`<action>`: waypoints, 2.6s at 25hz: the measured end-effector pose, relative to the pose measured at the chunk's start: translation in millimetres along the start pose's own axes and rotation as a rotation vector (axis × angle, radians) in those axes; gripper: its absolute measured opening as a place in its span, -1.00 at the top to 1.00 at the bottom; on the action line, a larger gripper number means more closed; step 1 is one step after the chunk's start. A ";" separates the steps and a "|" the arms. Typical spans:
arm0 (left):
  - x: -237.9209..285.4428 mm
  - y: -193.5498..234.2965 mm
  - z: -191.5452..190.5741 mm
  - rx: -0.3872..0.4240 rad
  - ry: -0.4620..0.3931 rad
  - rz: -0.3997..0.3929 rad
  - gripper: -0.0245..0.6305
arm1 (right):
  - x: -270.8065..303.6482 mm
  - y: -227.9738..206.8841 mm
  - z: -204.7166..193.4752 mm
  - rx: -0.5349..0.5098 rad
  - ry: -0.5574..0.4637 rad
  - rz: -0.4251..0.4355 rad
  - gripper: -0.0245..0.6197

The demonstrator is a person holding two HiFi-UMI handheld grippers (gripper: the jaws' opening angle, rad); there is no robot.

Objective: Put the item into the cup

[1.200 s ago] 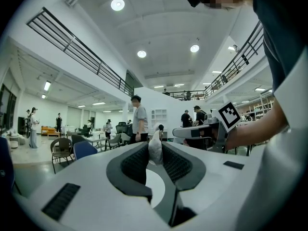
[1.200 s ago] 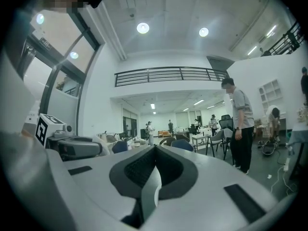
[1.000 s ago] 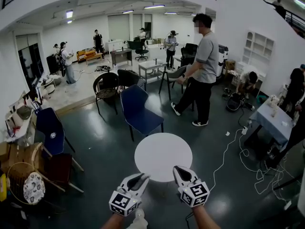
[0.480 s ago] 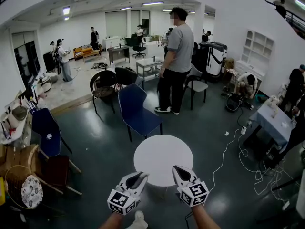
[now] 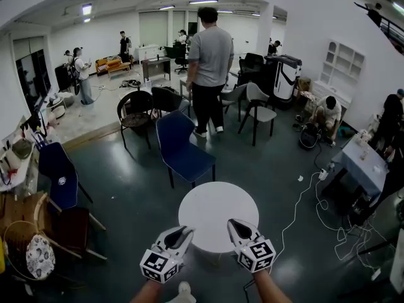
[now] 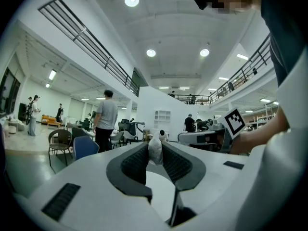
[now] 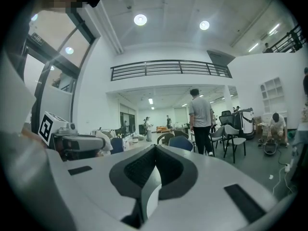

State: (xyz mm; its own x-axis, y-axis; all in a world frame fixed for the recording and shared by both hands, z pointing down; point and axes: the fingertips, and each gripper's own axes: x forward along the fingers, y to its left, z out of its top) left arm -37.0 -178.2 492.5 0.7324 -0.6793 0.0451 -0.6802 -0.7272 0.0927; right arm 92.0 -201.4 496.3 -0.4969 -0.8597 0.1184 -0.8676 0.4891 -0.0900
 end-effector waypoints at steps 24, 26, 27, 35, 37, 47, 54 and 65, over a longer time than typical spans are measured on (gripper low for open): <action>30.2 105.7 -2.5 -0.037 0.017 -0.036 0.65 | 110.9 1.1 5.8 -0.017 0.047 -0.037 0.88; 34.2 114.5 -3.3 -0.041 0.020 -0.039 0.65 | 121.3 0.8 5.5 -0.016 0.052 -0.037 0.88; 35.5 119.6 -4.1 -0.043 0.022 -0.041 0.65 | 126.5 1.0 4.2 -0.014 0.056 -0.037 0.88; 38.9 144.1 -15.3 -0.047 0.042 -0.047 0.65 | 148.2 -5.5 -7.9 0.016 0.065 -0.065 0.88; 40.1 149.7 -15.6 -0.045 0.043 -0.047 0.65 | 153.8 -5.5 -9.9 0.020 0.069 -0.069 0.88; 58.0 153.0 -10.2 -0.051 0.039 -0.052 0.65 | 160.6 -27.8 -5.4 0.029 0.082 -0.098 0.88; 82.7 152.2 -19.6 -0.055 0.053 -0.017 0.65 | 162.5 -52.7 -7.8 0.021 0.093 -0.076 0.88; 140.8 159.8 -41.8 -0.063 0.109 0.037 0.65 | 170.9 -111.2 -14.6 0.021 0.127 -0.031 0.88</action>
State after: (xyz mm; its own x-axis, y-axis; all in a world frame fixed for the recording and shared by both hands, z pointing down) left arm -41.3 -385.9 555.3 0.7085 -0.6881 0.1567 -0.7057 -0.6921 0.1515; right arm 103.2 -400.6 541.0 -0.4694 -0.8480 0.2461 -0.8827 0.4580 -0.1051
